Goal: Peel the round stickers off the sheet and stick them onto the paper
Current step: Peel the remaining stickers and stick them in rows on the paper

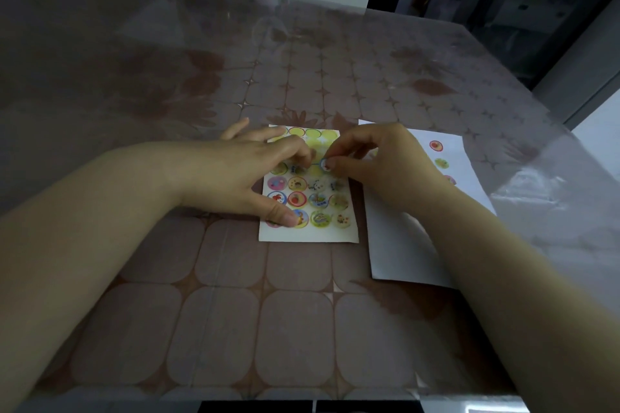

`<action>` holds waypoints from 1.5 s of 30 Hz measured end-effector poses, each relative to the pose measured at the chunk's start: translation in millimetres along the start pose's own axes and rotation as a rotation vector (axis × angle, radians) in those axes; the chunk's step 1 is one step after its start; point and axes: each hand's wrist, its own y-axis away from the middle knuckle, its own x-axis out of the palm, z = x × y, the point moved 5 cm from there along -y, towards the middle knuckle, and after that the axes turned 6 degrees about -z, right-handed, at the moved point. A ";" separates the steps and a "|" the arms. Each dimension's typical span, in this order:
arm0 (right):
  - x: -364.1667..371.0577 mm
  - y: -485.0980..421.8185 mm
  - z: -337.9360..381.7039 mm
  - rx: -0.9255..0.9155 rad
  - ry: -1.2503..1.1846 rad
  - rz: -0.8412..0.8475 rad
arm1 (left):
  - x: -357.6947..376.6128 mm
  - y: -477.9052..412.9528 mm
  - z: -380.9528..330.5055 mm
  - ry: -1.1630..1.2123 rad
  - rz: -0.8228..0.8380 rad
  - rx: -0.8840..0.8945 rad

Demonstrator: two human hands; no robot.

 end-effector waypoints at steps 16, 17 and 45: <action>-53.0 34.2 -48.2 0.402 0.055 0.072 | -3.7 -0.8 0.4 0.172 -0.004 -0.030; -52.6 33.8 -48.1 0.401 0.050 0.063 | -3.6 -1.3 1.1 0.165 -0.009 -0.035; -52.6 27.5 -51.6 0.437 0.092 -0.003 | -22.2 0.5 30.0 0.000 -0.168 -0.084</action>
